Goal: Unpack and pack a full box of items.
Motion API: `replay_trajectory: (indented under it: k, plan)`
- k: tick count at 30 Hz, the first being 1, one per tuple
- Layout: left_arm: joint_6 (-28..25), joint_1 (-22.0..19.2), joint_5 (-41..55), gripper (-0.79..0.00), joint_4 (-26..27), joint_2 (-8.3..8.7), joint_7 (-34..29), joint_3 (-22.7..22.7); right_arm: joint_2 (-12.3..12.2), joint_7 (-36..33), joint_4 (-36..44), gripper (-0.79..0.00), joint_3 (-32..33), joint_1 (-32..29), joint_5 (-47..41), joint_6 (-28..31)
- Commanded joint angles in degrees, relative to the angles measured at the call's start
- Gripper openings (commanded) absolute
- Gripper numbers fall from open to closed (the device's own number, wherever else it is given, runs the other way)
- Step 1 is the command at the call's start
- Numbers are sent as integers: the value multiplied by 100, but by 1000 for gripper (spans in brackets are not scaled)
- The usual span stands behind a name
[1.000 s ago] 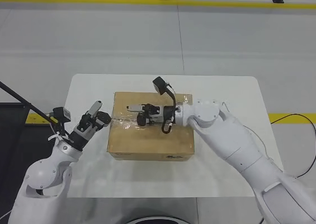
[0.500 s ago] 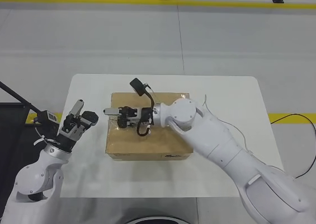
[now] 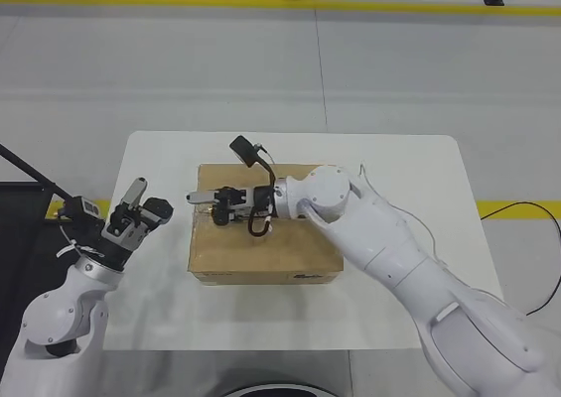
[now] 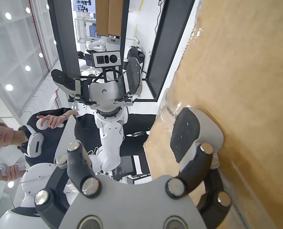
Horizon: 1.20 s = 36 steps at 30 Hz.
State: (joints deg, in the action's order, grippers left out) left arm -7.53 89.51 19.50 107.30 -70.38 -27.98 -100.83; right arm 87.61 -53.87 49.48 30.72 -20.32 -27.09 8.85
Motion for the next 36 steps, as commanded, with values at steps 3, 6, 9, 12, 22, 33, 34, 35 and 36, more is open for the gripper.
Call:
replay_trajectory:
  k: [3,6,9,12,22,33,34,35,36]
  plan:
    - [42,-85,-33,0,-11,12,-38,45,-169,-301,266,0,266,-154,167,-106]
    - [69,-125,-47,0,-22,18,-44,62,-302,-478,482,0,493,-272,265,-180]
    - [90,-161,-59,0,-32,25,-48,80,-463,-537,768,0,765,-430,481,-278]
    - [103,-195,-67,0,-32,31,-42,110,-659,-428,1131,0,1123,-661,806,-448]
    - [126,-231,-113,0,-27,48,6,155,-1139,-626,1728,0,2172,-1314,1337,-984]
    - [236,-360,-241,0,-7,59,68,356,-1571,-802,2730,0,3325,-2272,1666,-1150]
    - [241,-368,-250,0,-8,60,71,366,-1590,-802,2778,0,3380,-2319,1678,-1158]
    - [244,-381,-257,0,-7,61,76,382,-1616,-786,2826,0,3465,-2384,1689,-1176]
    - [253,-392,-269,0,-14,62,81,405,-1651,-742,2852,0,3583,-2457,1735,-1202]
